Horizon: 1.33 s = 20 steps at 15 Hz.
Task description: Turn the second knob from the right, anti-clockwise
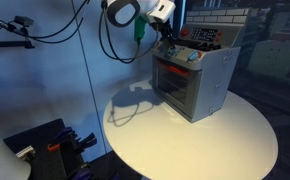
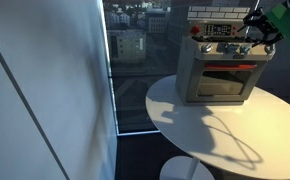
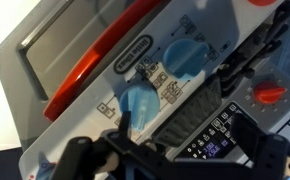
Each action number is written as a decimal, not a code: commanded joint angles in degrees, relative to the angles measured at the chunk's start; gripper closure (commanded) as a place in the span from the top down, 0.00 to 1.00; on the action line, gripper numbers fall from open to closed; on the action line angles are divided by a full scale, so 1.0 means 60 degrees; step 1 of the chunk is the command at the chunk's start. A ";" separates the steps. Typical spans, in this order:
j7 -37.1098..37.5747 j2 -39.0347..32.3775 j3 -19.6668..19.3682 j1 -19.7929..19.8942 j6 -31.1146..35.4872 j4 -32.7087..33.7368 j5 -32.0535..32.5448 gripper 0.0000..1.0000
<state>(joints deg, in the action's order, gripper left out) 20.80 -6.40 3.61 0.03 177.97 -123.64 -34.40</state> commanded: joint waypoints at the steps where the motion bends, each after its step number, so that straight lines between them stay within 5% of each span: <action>1: -0.0341 -0.0200 0.0155 0.0162 0.0068 0.0343 -0.0368 1.00; 10: -0.0321 -0.0362 0.0172 0.0237 0.0084 0.0474 -0.0360 1.00; 11: -0.0327 -0.0366 0.0182 0.0243 0.0091 0.0475 -0.0370 0.86; 14: -0.0337 -0.0361 0.0199 0.0268 0.0091 0.0466 -0.0394 0.64; 20: -0.0333 -0.0296 0.0289 0.0402 0.0103 0.0374 -0.0458 0.66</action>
<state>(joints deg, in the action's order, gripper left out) 20.79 -7.77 3.96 1.52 177.97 -122.79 -34.68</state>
